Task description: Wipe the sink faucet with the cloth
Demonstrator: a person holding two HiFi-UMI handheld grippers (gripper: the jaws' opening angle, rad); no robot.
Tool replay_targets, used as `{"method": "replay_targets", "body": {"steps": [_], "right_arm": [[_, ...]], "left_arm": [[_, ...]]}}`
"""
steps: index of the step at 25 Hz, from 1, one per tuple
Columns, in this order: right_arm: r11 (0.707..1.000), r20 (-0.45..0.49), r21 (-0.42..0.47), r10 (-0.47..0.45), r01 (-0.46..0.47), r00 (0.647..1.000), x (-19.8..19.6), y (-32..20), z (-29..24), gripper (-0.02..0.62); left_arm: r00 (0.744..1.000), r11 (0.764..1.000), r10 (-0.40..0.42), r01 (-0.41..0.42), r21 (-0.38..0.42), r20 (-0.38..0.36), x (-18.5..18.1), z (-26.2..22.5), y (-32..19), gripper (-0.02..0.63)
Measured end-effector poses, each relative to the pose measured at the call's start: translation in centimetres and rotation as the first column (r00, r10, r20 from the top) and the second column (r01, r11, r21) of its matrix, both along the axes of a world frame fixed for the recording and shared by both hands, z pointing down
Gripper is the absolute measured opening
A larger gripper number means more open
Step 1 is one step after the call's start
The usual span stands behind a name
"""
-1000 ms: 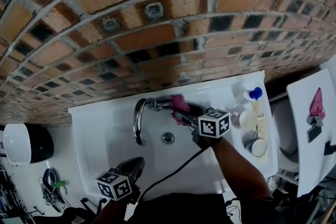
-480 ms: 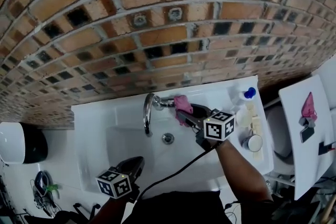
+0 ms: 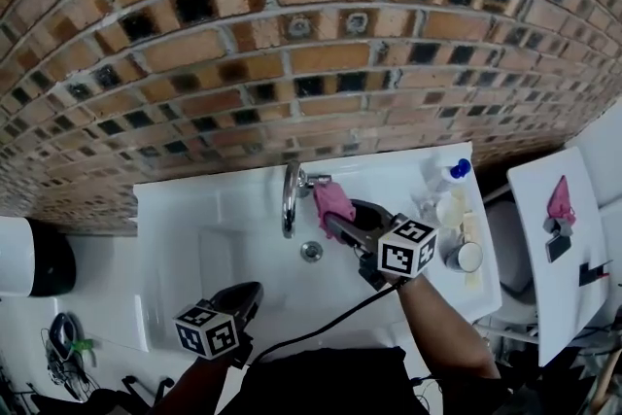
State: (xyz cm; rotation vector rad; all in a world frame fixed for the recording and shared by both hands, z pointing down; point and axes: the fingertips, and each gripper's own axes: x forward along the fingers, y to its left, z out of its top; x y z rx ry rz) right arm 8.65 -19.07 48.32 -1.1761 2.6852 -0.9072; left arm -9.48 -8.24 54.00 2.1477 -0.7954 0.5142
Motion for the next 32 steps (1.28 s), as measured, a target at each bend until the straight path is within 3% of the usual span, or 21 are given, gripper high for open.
{"method": "replay_targets", "body": {"steps": [3,8,11,14,21,32], "right_arm": [[0.997,0.069,-0.018,0.071,-0.070,0.995,-1.6,-0.1,1.4,0.169],[0.992,0.160,-0.061,0.116,-0.107,0.980,-4.0,-1.4,3.3,0.169],[0.968,0.227,-0.116,0.246,-0.225,0.942,-2.3,-3.2,4.7,0.169],[0.946,0.286,-0.174,0.315,-0.274,0.905,-1.1,-4.4,6.3,0.169],[0.913,0.296,-0.290,0.370,-0.287,0.881,-0.5,-4.3,10.1,0.169],[0.867,0.182,-0.416,0.375,-0.274,0.909,0.1,-1.7,15.7,0.169]], "left_arm": [[1.000,1.000,0.001,-0.001,-0.007,-0.001,-0.4,0.2,0.0,0.006],[1.000,1.000,-0.008,0.008,-0.020,0.012,-1.4,0.5,-0.1,0.006],[0.999,0.999,-0.027,0.027,-0.029,0.024,-2.3,0.8,-0.4,0.006],[0.999,0.998,-0.039,0.040,-0.045,0.033,-2.8,1.2,-0.5,0.006],[0.999,0.997,-0.035,0.037,-0.070,0.031,-1.9,1.9,-0.8,0.006],[0.999,0.996,-0.020,0.023,-0.090,0.035,-1.2,2.7,-1.4,0.006]]}}
